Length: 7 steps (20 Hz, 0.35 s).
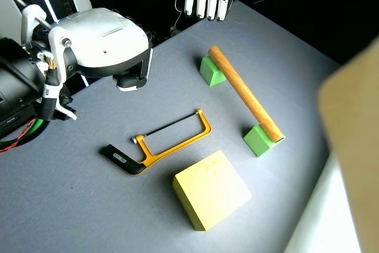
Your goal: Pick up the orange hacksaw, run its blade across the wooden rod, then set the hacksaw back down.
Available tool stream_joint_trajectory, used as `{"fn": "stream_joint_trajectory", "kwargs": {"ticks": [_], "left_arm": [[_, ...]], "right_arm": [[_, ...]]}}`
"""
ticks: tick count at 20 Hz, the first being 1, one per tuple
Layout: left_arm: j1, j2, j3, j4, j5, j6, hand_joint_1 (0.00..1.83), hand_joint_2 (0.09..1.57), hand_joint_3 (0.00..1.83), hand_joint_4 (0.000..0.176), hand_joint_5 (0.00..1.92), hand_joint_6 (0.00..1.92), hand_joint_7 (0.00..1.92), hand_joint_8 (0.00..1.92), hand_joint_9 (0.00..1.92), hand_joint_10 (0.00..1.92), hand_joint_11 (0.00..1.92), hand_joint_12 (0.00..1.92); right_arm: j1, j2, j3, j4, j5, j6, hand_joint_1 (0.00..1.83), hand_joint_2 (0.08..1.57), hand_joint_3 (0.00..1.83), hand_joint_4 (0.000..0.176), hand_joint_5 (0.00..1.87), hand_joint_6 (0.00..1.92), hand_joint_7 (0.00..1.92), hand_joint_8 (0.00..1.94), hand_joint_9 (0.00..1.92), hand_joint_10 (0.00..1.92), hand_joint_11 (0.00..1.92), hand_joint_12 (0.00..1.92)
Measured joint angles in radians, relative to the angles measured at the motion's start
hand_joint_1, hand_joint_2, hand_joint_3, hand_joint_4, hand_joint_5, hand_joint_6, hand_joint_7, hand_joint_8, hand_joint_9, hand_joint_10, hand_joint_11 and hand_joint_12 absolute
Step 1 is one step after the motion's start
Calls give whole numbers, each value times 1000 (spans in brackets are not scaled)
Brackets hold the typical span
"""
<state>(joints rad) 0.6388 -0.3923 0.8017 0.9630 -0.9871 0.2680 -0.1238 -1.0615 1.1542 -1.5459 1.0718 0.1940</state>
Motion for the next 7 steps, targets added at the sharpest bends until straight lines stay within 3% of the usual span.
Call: {"fn": "stream_joint_trajectory", "kwargs": {"ticks": [7], "left_arm": [[2,-1,28,18,-48,0,449,1394,0,0,1252,1921,1393,1921,1467,1921,1569,1921]], "right_arm": [[0,17,-33,54,3,-3,518,1411,0,0,1194,1921,1361,1941,1512,1921,1674,1921]]}}
